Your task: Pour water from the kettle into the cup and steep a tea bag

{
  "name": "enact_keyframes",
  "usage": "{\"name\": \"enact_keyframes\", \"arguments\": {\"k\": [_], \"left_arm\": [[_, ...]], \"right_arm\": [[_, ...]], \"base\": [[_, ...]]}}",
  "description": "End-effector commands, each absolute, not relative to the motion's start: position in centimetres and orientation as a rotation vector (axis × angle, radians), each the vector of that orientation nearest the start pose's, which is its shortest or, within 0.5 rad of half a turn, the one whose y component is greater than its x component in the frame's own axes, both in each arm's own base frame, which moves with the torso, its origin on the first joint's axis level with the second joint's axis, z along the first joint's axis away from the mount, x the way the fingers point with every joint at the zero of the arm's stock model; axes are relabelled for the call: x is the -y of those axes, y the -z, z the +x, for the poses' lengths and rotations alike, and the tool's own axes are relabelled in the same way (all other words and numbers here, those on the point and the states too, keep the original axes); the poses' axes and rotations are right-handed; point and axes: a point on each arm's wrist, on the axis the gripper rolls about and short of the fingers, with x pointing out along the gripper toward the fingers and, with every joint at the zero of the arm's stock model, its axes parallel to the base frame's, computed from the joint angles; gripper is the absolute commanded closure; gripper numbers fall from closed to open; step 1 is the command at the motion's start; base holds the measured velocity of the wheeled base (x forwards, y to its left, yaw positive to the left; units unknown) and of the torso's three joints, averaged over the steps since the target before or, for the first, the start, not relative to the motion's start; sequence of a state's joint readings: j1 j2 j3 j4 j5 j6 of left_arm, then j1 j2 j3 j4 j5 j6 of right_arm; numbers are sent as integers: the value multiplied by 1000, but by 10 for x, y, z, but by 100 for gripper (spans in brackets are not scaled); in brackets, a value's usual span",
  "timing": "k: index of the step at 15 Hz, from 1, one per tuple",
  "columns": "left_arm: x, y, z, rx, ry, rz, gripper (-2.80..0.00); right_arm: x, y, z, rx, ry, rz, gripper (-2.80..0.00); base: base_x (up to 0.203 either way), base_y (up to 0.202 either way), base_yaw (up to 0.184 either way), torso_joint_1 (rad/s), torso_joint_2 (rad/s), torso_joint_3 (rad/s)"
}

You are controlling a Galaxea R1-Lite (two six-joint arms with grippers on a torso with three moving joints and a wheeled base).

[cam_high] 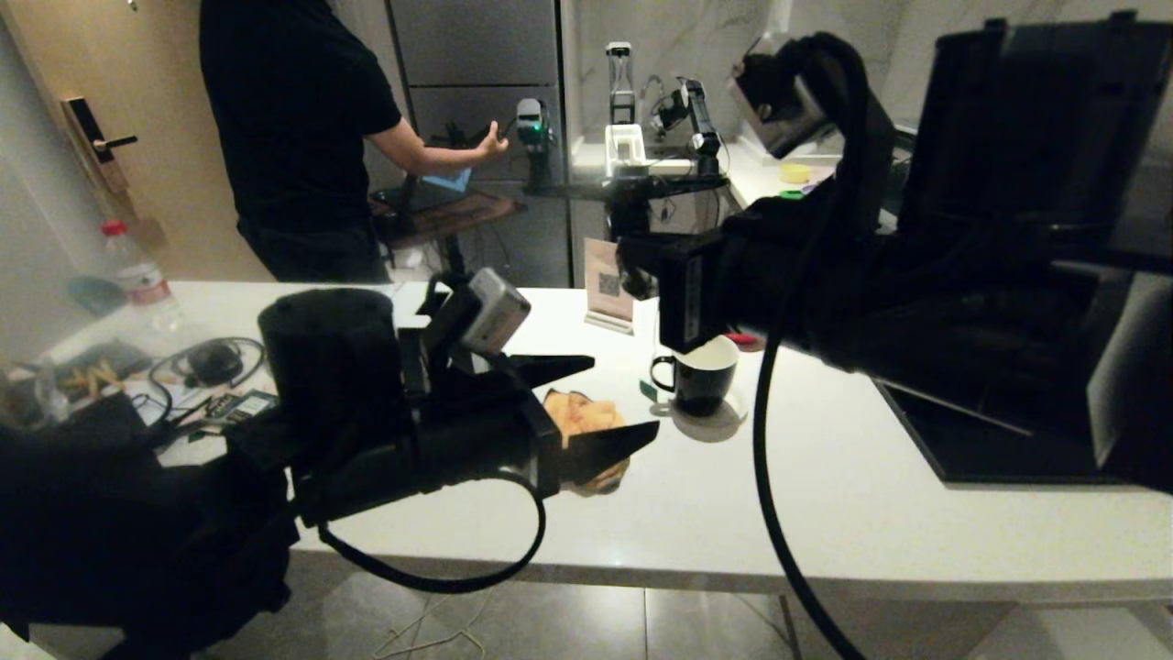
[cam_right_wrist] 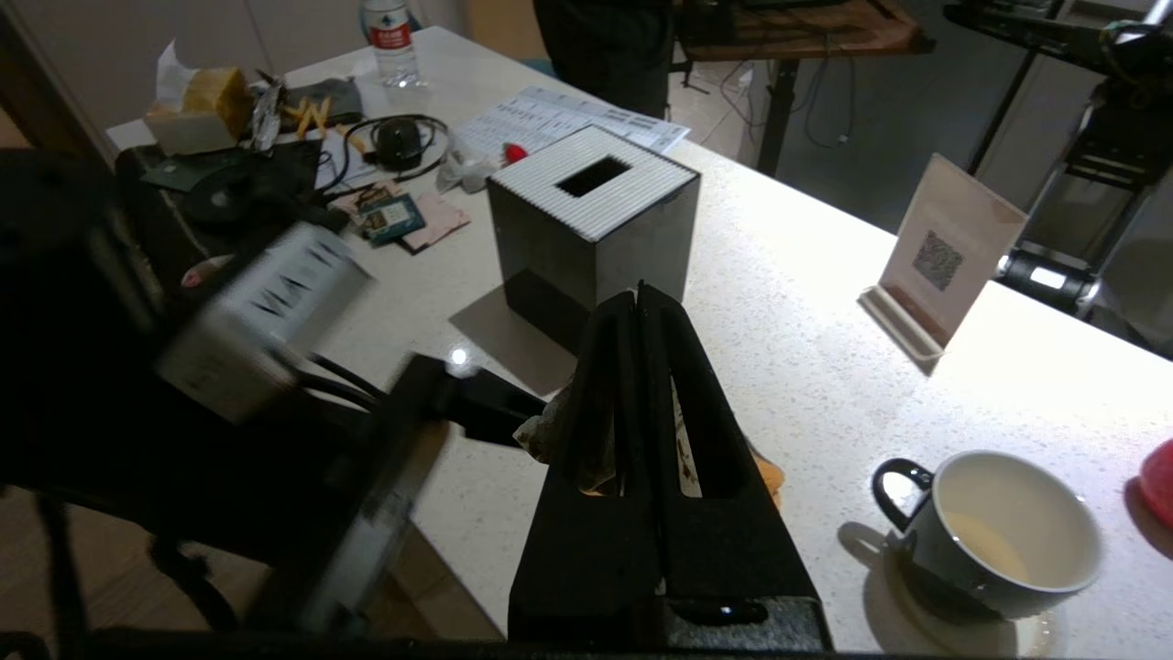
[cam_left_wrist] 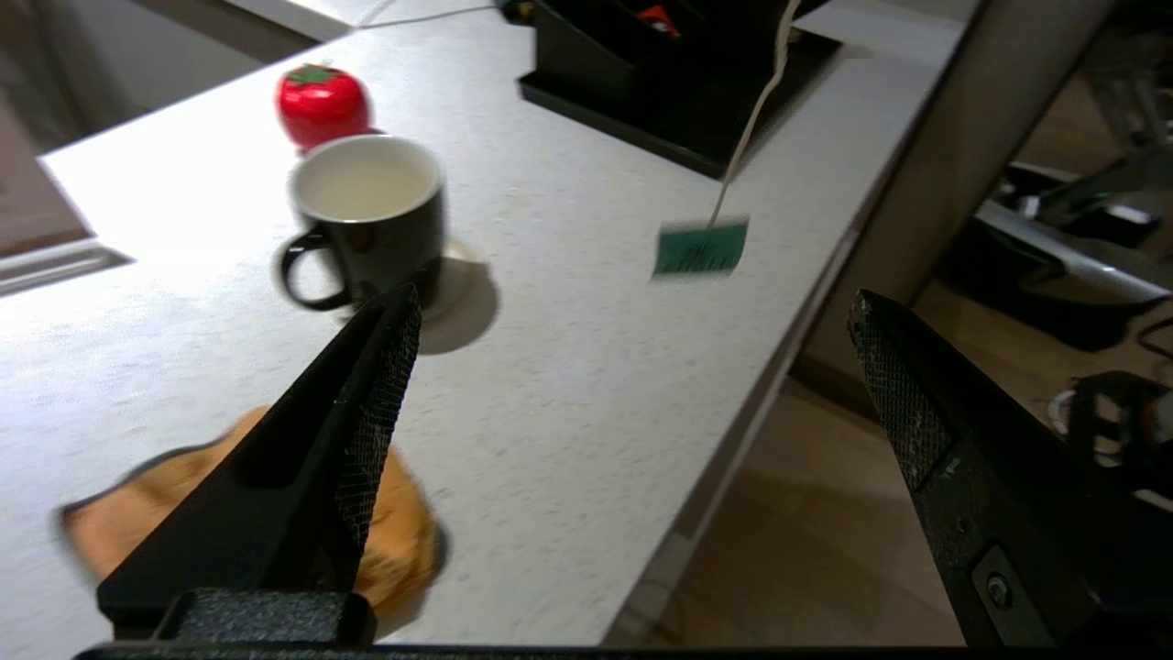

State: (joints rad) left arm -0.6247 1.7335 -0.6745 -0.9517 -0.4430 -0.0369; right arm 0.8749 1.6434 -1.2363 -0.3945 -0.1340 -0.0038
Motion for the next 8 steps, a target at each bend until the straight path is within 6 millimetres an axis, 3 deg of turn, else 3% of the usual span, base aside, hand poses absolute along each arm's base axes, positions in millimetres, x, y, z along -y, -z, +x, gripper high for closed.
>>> {"name": "enact_keyframes", "arguments": {"k": [1,8], "left_arm": [[193,-158,240,-157,1086,-29,-280],[196,-154,243,-149,1081,-33,-280]], "right_arm": [[-245,-297,201,-10,-757,-11,0],[-248,-299,194,-6,-780,-9,0]], "base": [[0,0,0,0,0,0],[0,0,0,0,0,0]]}}
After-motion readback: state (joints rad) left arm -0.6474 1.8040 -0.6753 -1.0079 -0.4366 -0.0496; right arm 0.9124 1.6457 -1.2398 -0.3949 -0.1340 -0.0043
